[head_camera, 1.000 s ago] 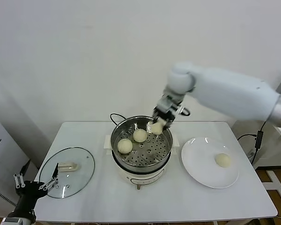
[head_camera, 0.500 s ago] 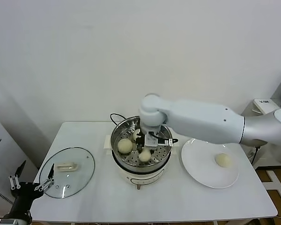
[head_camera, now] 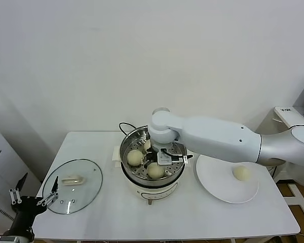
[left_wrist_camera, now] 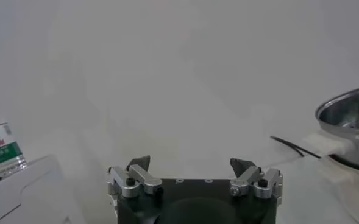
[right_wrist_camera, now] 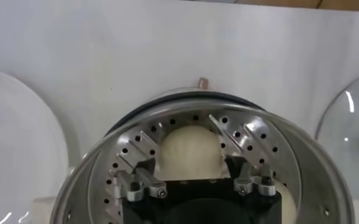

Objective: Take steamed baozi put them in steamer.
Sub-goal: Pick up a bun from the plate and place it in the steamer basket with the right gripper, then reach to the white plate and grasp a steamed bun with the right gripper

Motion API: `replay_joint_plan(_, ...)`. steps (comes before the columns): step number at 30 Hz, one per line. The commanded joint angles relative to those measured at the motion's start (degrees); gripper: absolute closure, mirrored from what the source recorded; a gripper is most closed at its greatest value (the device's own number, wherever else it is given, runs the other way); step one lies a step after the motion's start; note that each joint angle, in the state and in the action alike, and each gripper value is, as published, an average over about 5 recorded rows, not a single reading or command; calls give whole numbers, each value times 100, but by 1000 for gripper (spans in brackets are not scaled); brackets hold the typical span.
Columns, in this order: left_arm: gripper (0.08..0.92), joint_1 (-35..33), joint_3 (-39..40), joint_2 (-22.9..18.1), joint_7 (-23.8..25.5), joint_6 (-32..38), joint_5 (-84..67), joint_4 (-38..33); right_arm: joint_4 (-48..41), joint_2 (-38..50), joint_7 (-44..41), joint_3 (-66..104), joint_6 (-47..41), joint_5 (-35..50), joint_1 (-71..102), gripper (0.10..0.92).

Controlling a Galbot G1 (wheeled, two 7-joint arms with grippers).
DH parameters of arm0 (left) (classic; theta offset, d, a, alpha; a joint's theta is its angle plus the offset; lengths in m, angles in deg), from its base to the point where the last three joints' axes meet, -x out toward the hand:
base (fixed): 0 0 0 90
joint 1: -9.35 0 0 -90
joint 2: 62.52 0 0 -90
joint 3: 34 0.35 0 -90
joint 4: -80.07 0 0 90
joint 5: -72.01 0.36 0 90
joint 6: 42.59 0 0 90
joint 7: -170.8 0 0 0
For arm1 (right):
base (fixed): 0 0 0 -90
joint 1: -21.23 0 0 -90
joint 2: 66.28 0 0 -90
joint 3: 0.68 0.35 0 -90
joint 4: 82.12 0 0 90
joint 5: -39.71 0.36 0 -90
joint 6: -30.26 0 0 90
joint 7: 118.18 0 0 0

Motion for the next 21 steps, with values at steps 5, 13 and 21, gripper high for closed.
replay_joint_plan(5, 177, 48, 72, 36, -13, 4, 33, 2, -1320, 785, 449, -156, -2531, 2913, -1383, 203)
replay_joint_plan(13, 177, 92, 175, 35, -16, 7, 99, 1, -3358, 1465, -21, -549, -3275, 3518, -1499, 203)
replay_joint_plan(21, 177, 155, 250, 59, -50, 11, 124, 1, -3256, 2544, 197, 412, -2860, 1846, 280, 203)
